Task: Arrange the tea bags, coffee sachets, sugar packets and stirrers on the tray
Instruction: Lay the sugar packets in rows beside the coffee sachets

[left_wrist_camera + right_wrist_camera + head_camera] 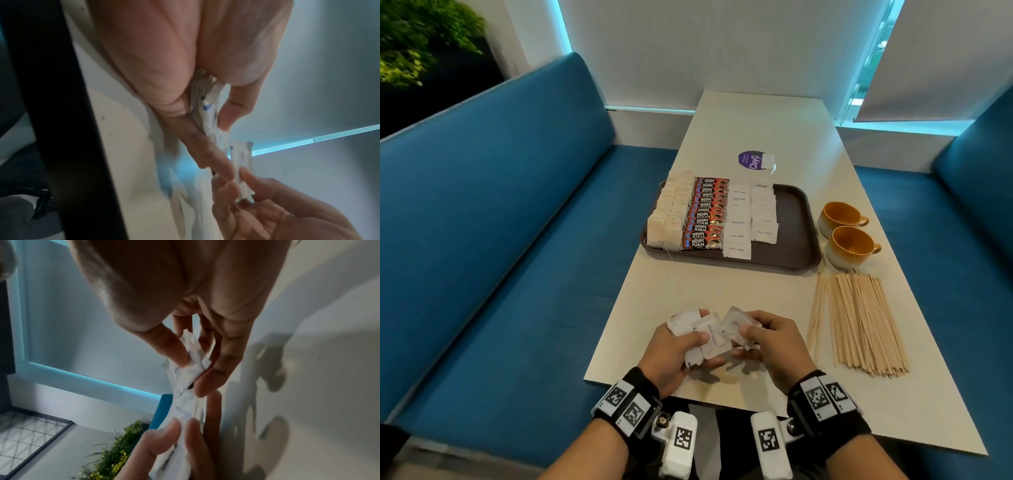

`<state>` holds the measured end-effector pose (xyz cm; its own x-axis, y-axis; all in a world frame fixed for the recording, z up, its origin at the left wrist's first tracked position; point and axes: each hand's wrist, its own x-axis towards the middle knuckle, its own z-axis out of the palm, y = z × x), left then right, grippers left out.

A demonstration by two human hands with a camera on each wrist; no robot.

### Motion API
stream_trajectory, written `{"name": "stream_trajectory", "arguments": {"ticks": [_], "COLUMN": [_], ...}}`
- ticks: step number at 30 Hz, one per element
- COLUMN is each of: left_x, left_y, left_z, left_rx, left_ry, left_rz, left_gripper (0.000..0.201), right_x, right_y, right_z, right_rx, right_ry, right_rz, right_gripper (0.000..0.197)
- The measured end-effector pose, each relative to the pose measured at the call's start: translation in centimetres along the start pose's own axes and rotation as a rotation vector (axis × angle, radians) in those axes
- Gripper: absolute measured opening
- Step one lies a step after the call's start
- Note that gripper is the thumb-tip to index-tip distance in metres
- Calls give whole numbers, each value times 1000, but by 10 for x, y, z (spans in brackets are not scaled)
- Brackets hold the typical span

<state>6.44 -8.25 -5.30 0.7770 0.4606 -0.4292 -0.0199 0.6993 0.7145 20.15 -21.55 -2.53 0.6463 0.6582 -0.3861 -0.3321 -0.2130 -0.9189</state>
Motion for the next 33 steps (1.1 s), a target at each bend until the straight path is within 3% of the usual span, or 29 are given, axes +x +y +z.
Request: {"name": "stream_trajectory", "arguments": {"ticks": [5,10,14,21,26,30,33], "left_x": [-3,-1,0,5,16,24,26], "left_y": [5,6,2,3,22,31,31], "left_z": [-2,3,5,7,14,3,-4], "left_rx": [-22,25,67,101,178,139,108], "left_ry": [-38,-23,10,0,44,64,37], "left_rz": [-14,15,45,65,35,20,-20], "left_gripper": [56,65,58,34,43,38,48], "right_x": [0,0,4,15,33,70,108], "right_y": [-2,2,5,5,-17,-49,-72], "right_z": [-1,2,2,-4,-14,-44,-68], "right_rx": [24,-26,8,48,57,20,7], "right_ry": [26,-12,-12,21,9,128,185], "right_rz": [-104,-101,-90,-30,-34,-107,-141], "right_gripper": [31,19,13,28,27,29,29]}}
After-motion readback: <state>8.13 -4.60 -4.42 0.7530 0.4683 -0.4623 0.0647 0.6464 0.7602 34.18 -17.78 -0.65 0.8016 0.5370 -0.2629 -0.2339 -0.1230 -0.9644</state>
